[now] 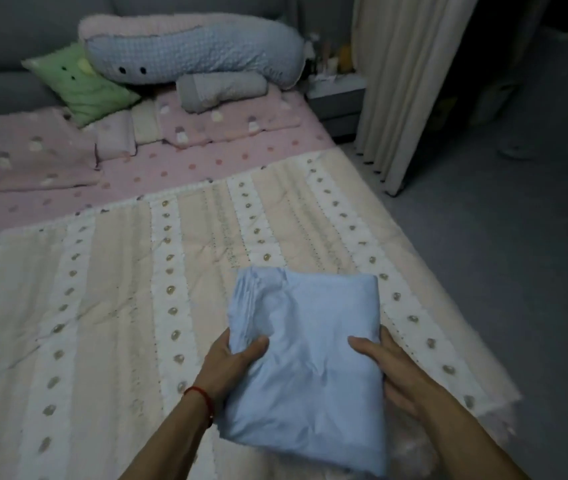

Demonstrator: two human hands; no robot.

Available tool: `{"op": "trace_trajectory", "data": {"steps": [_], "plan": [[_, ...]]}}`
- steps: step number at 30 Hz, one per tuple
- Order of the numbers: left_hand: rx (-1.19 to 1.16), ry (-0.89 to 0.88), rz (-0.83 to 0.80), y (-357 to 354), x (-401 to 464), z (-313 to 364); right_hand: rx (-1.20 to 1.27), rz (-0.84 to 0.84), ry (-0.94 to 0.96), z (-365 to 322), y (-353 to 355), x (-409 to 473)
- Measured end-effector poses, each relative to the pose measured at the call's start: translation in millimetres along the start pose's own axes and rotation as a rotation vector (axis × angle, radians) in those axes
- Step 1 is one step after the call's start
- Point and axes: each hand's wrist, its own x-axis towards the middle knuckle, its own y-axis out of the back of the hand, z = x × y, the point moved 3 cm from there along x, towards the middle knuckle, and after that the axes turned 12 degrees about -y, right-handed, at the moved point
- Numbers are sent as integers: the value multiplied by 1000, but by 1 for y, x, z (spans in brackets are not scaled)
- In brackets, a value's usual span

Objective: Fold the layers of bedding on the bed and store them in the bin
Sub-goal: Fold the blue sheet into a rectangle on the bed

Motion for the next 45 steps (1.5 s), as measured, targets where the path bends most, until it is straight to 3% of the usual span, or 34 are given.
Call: {"op": "trace_trajectory", "data": {"steps": [8, 17, 26, 32, 36, 41, 45], "plan": [[103, -43, -691, -179, -32, 43, 419, 521, 314, 86, 128, -188], [395, -143, -1190, -364, -132, 40, 896, 813, 434, 242, 220, -295], [728, -221, -1732, -567, -327, -46, 1370, 1014, 497, 445, 286, -376], [971, -120, -2091, -621, -450, -133, 1700, 1256, 391, 550, 242, -418], [1153, -8, -2292, -630, -510, -191, 1863, 1438, 255, 583, 193, -427], [1453, 108, -2388, -607, -541, -263, 2029, 1482, -25, 621, 145, -396], [1523, 41, -2370, -604, -549, -330, 2176, 1368, 16, 678, 143, -349]]}}
